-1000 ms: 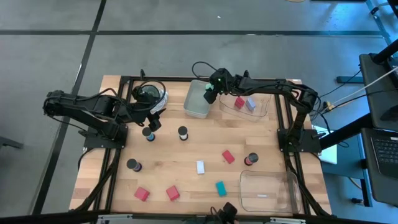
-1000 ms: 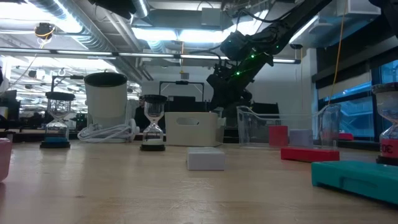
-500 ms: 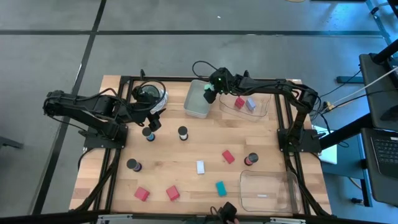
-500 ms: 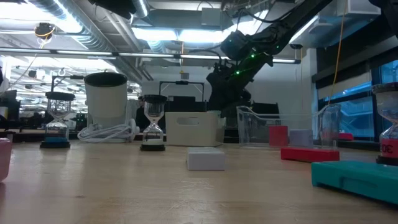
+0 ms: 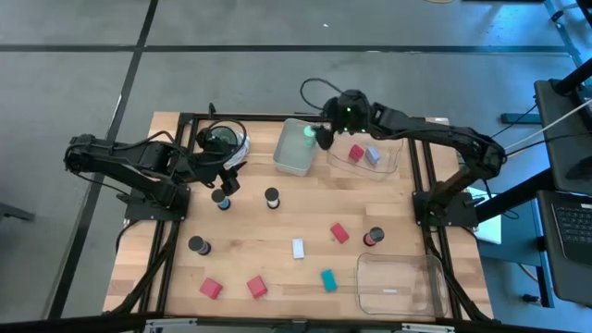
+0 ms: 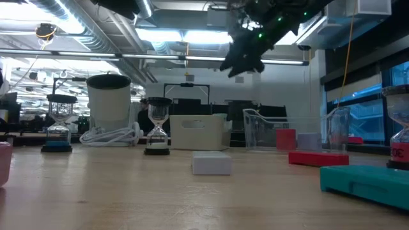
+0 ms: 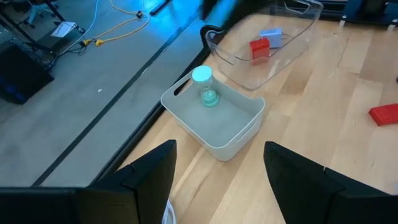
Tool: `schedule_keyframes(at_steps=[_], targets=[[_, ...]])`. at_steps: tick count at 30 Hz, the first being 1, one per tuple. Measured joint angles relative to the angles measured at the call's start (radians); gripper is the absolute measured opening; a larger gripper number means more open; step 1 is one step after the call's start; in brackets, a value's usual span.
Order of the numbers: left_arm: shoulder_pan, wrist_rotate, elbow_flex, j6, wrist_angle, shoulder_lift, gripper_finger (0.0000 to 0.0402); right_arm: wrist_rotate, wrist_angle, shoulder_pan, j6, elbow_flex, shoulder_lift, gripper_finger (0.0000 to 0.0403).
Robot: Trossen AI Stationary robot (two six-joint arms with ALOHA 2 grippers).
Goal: Pick & Place Office items
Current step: Put the white hourglass into the gray bin
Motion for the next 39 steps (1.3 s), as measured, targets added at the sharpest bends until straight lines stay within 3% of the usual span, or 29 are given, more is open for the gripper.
schedule_keyframes(at_steps=[3, 5, 12, 17, 21, 28, 39], targets=[[0.000, 0.000, 0.000, -0.015, 0.000, 0.000, 0.0239, -0.211, 0.002, 0.049, -0.001, 0.000, 0.001, 0.0289], [0.000, 0.005, 0.000, -0.017, 0.000, 0.000, 0.0239, -0.249, 0.021, 0.097, -0.001, 0.000, 0.014, 0.0288], [0.000, 0.022, 0.000, -0.042, 0.000, 0.000, 0.0239, -0.214, 0.105, 0.270, -0.085, 0.000, 0.105, 0.0301], [0.000, 0.067, 0.000, -0.054, -0.001, 0.000, 0.0239, -0.189, 0.197, 0.330, -0.082, -0.001, 0.183, 0.0325], [0.000, 0.134, -0.014, -0.027, 0.022, 0.004, 0.0240, -0.117, 0.127, 0.337, -0.060, -0.002, 0.180, 0.0337], [0.000, 0.212, -0.142, 0.084, 0.116, 0.039, 0.0240, -0.017, -0.084, 0.337, -0.055, -0.002, 0.081, 0.0336], [0.000, 0.252, -0.211, 0.118, 0.302, 0.230, 0.0240, 0.062, -0.331, 0.337, 0.020, -0.001, -0.007, 0.0334]])
